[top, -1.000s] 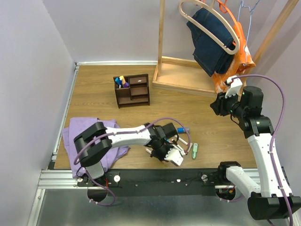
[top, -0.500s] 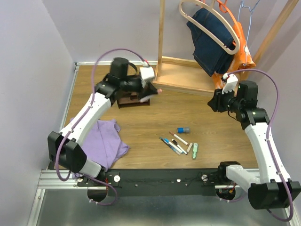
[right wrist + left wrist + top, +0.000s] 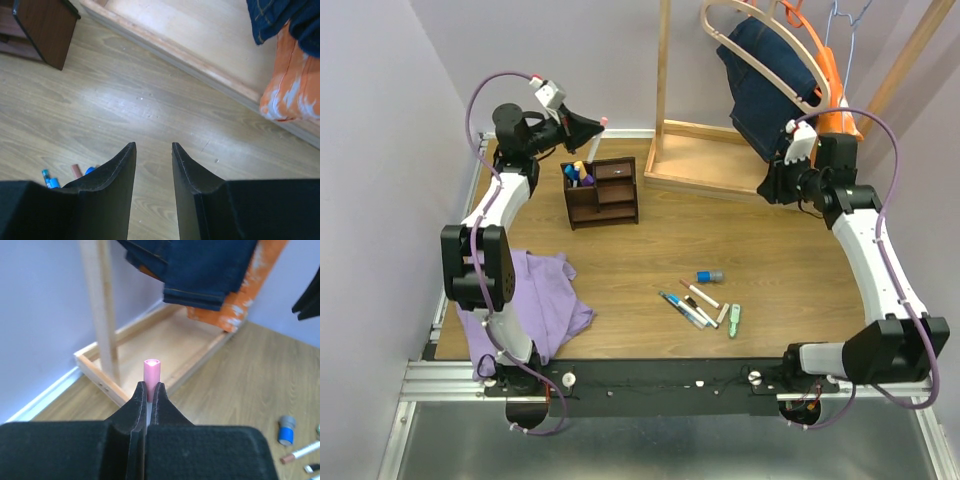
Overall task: Sort the stationery into containers
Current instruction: Place the pen in the storage box.
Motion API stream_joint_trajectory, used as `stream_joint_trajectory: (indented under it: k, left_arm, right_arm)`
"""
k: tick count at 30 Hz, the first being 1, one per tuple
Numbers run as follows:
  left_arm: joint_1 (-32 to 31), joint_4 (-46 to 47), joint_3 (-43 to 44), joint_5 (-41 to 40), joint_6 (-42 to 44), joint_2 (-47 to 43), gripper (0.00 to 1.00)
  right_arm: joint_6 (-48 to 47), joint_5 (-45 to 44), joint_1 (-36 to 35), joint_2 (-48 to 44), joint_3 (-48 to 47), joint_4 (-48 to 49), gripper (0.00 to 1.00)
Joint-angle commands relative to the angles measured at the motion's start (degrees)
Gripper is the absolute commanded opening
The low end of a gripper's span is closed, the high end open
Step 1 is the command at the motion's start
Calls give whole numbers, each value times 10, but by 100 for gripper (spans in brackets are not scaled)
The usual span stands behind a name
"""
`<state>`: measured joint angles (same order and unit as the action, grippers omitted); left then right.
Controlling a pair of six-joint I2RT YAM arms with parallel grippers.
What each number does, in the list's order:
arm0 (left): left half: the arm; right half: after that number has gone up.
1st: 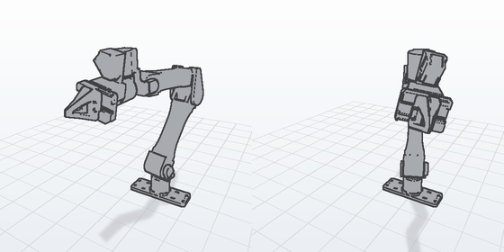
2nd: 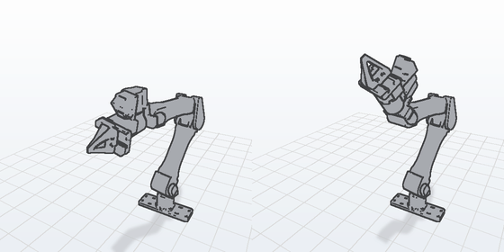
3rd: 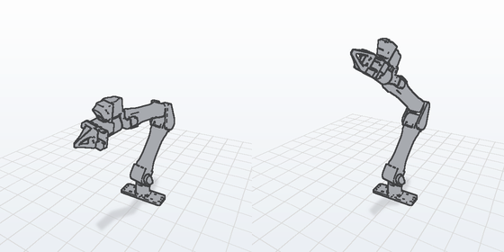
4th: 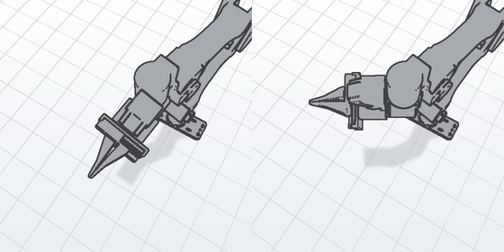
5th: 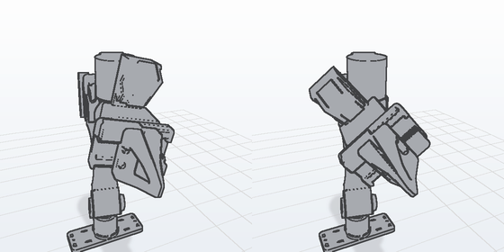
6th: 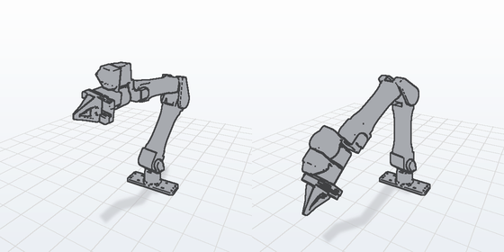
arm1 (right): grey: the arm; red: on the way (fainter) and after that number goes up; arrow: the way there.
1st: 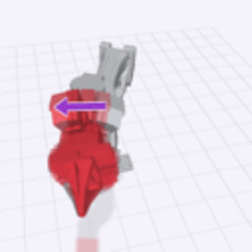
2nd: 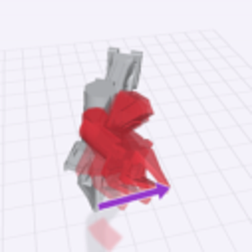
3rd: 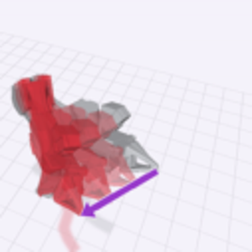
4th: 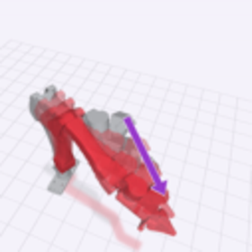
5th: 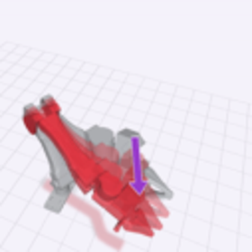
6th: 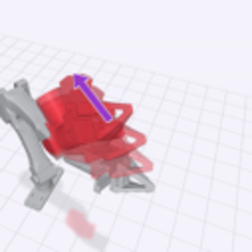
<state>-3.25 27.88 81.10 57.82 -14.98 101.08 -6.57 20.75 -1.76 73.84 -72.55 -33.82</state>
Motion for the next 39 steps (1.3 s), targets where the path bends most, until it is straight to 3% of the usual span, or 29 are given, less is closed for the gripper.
stream_joint_trajectory:
  k: [1, 19, 39]
  left_arm:
    - [43, 153, 20, 12, -82, 40, 0]
    - [66, 272, -43, 3, -138, 116, 0]
    - [92, 277, -139, 42, -95, 113, 0]
  right_arm:
    - [-23, -15, 4, 46, -53, -6, 43]
    - [-58, -42, -9, 199, -203, -56, 43]
    - [-69, -57, -63, 244, -221, -65, 43]
